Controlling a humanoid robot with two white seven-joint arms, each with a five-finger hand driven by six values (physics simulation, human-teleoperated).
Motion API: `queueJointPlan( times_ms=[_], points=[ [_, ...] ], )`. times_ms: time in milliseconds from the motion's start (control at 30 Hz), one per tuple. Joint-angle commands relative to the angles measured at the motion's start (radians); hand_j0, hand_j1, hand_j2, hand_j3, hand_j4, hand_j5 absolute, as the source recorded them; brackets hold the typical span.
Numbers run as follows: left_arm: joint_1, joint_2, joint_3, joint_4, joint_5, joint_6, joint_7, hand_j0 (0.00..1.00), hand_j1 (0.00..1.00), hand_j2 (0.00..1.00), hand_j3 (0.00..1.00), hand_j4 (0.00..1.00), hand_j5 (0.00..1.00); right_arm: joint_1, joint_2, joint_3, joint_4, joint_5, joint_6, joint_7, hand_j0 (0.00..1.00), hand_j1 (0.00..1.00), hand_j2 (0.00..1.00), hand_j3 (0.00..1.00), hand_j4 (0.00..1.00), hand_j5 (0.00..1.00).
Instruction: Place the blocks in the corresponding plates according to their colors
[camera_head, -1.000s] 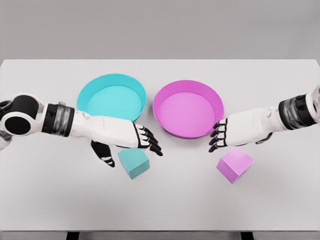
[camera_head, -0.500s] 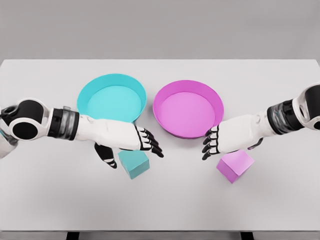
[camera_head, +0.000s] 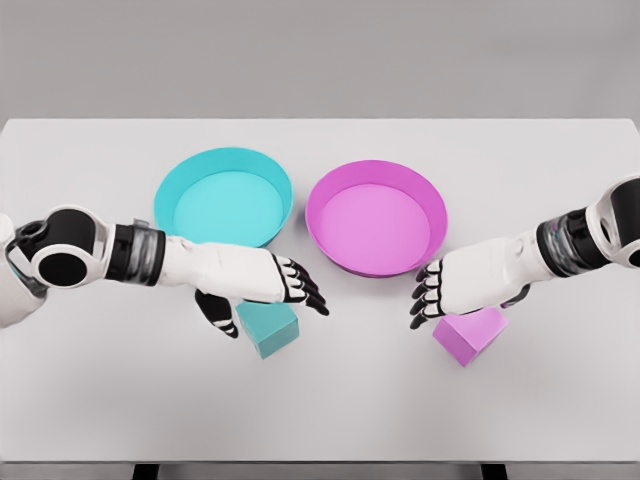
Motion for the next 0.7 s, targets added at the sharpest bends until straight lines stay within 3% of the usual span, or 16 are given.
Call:
queueJointPlan(
  times_ms=[0,667],
  points=[
    [0.000,-0.004,0.003,0.003,0.002,0.002,0.000,1.00,1.00,1.00,1.00,1.00,1.00,0.000,0.002,0.009,0.000,-0.002,0.002,0.000,1.00,1.00,1.00,1.00,1.00,1.00],
    [0.048,-0.013,0.015,0.020,-0.015,0.002,0.000,1.00,1.00,1.00,1.00,1.00,1.00,0.002,0.005,0.070,0.000,0.063,0.002,0.000,0.97,0.97,0.97,0.97,0.97,0.97]
  ],
)
